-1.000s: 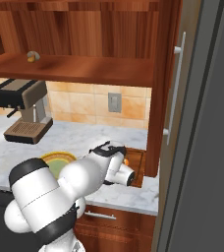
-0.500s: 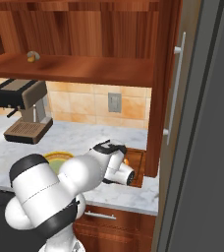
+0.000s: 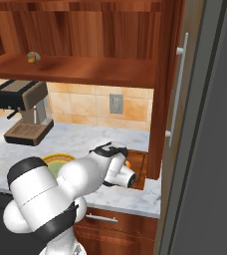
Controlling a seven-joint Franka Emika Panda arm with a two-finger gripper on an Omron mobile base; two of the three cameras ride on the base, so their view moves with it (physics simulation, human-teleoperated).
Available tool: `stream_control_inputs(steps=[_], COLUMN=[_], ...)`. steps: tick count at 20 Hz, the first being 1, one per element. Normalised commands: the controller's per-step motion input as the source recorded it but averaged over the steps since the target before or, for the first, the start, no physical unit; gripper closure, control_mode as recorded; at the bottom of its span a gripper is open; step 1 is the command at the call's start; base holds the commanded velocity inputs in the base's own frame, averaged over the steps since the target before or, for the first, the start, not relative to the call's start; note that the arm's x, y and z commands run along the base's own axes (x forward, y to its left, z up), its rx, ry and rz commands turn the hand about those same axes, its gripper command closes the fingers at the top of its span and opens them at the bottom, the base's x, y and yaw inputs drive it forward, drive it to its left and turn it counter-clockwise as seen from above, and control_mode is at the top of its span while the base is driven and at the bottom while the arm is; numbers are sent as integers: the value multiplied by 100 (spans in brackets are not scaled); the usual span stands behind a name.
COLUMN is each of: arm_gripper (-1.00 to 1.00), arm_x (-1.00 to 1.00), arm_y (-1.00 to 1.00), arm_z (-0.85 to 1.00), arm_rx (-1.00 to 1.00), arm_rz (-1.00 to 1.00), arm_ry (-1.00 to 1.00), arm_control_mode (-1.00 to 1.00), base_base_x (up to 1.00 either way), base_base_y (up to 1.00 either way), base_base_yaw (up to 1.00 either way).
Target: Pick the shrimp from the plate and place it on the cutting board. Then pick the condiment bottle from the cabinet and place it next to the cutting board.
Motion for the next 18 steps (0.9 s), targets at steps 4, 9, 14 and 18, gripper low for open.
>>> stream_control_inputs(steps=[4,9,14,18], arm_gripper=[100,100,100,100], arm_x=[-5,-5,-5,-6], arm_y=[20,18,14,13], arm_z=[-6,-8,-14,-19], arm_rx=[0,0,0,0], arm_rz=[0,0,0,0], arm_ry=[-7,-6,-4,-3], arm_control_mode=[-100,-100,-100,-100], base_base_x=[0,0,0,0], base_base_y=[0,0,0,0], base_base_yaw=[0,0,0,0])
